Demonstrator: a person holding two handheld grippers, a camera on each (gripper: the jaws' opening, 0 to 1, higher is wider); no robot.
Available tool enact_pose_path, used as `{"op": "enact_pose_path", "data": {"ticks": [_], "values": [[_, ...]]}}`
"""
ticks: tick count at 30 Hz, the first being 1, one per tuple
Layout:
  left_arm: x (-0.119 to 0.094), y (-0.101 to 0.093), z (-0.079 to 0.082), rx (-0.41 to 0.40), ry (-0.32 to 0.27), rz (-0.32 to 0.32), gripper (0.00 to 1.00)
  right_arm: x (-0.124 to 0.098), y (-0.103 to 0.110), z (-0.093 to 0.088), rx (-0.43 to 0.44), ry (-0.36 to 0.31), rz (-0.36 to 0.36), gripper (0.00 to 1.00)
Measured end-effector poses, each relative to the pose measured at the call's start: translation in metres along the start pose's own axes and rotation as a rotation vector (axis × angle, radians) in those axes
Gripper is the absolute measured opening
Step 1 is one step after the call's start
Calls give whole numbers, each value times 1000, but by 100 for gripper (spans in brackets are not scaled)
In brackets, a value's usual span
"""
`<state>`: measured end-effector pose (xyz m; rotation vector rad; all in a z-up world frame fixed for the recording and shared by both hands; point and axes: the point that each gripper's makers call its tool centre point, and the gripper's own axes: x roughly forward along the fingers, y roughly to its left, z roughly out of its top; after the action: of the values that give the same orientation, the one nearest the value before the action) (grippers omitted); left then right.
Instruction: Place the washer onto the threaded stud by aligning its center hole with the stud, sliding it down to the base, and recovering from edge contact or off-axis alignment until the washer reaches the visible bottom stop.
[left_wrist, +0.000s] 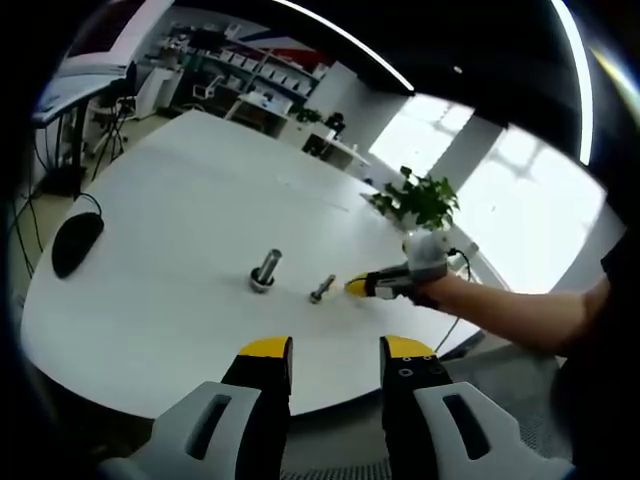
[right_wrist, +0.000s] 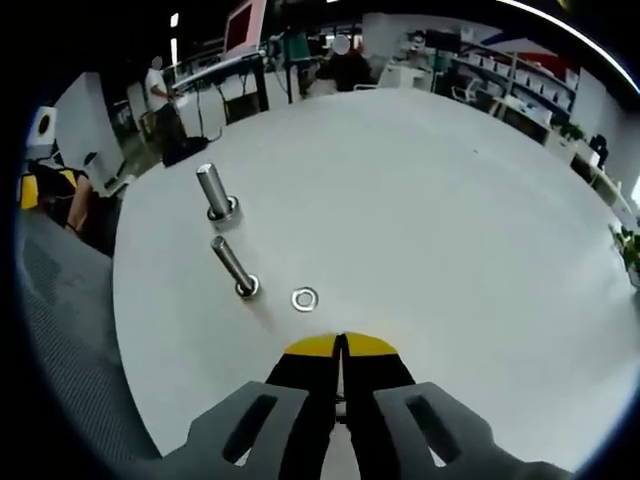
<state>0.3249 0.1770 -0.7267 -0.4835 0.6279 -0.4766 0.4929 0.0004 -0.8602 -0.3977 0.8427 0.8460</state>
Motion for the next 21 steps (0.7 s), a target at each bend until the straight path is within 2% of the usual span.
{"op": "enact_pose_path", "data": {"ticks": [2, 4, 9, 12, 15, 21], "values": [[0, 0, 0, 0, 1, 0, 33, 1, -3, -1, -12, -7, -16, 2], [0, 0, -1, 2, 5, 0, 33, -2, -6, 0, 27, -21, -17, 3], [1, -1, -1, 4, 8, -4, 33, -14, -18, 8, 42, -49, -26, 3], [1, -1, -2, 6, 12, -5, 33, -24, -23, 8, 47, -51, -20, 8], [1, -2, -2, 7, 12, -7, 33, -32, -23, 3, 58, -39, -6, 9], [1, -2, -1, 8, 11, -10, 33, -42, -19, -8, 18, 15, 15, 12]]}}
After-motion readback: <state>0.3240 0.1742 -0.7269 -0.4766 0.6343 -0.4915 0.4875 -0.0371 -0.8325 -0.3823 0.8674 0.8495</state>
